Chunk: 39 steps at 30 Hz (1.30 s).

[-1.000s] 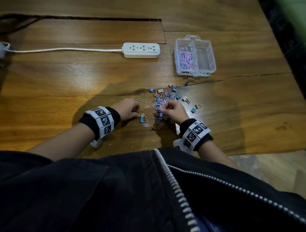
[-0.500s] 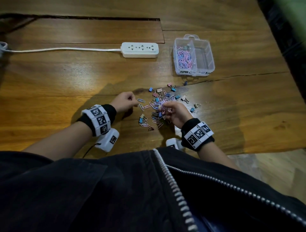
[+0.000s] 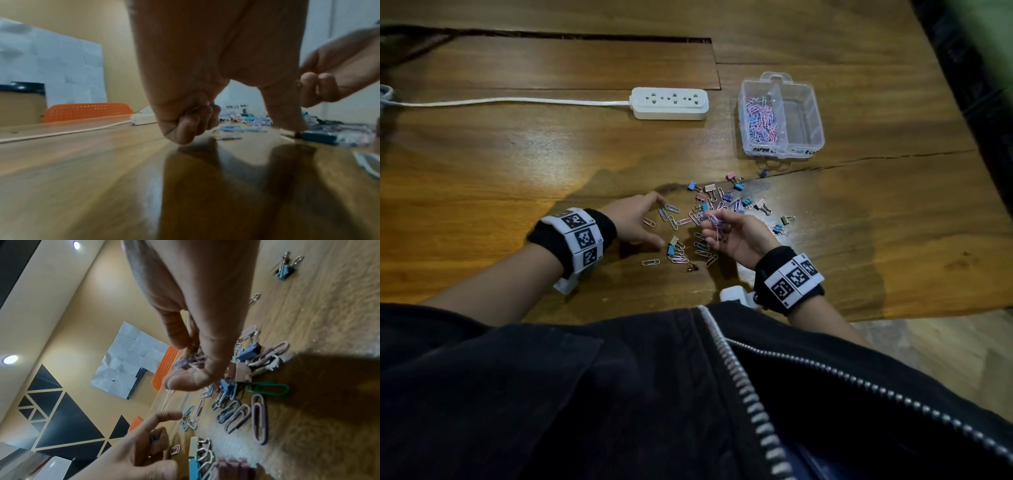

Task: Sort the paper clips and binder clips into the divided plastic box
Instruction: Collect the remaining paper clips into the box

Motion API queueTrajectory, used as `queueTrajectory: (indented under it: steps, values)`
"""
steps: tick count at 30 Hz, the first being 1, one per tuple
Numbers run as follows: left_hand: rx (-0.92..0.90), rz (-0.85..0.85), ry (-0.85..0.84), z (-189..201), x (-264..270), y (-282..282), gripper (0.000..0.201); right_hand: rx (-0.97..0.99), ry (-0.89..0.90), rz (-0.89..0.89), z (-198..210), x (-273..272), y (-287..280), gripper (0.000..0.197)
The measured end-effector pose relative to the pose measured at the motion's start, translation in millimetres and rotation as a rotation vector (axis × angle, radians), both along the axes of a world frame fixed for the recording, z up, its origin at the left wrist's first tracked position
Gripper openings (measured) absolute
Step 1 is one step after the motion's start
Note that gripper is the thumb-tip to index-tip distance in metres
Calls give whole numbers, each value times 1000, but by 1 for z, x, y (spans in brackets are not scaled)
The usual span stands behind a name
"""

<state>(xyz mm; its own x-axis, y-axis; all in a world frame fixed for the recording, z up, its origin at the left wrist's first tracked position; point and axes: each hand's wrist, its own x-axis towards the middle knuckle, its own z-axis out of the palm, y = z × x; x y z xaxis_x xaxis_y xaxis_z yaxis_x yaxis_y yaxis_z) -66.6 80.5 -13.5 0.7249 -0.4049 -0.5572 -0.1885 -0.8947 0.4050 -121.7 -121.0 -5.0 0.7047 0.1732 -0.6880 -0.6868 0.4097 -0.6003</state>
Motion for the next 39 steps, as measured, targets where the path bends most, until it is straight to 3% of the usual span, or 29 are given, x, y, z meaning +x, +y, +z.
queueTrajectory:
  steps: [6,11,16,18,20,22,24,26,30,33,34,36,39]
  values:
    - [-6,-45,-160,-9,2,-12,42,-102,-43,68,5,-1,4,21]
    - [-12,-103,-158,-8,2,-23,25,-315,-128,180,3,-8,1,35]
    - [24,-79,-130,-7,0,-26,25,-588,-216,415,7,-19,-3,21]
    - [-53,-12,-101,-4,0,-24,24,-784,-350,590,7,-22,-2,4]
    - [-182,127,-49,0,0,-21,15,-1069,-481,815,2,-24,-2,18]
    - [-355,367,108,2,2,-16,11,-1262,-561,968,-3,-23,1,25]
    - [-590,621,339,5,3,-11,15,-1332,-589,1017,-5,-22,4,25]
    - [-773,743,475,8,5,-7,19,-1361,-605,1030,-6,-21,6,23]
    - [-801,737,583,7,1,-4,22,-1345,-633,1034,-9,-19,6,20]
    - [-876,840,680,2,-2,5,21,-1248,-633,904,-9,-18,3,4]
    - [-893,880,678,2,-2,7,15,-1221,-634,843,-7,-18,2,7]
    - [-833,871,565,2,0,8,10,-1151,-605,709,-5,-16,0,17]
    - [-401,547,108,-2,1,9,20,-905,-488,439,-3,-14,-3,31]
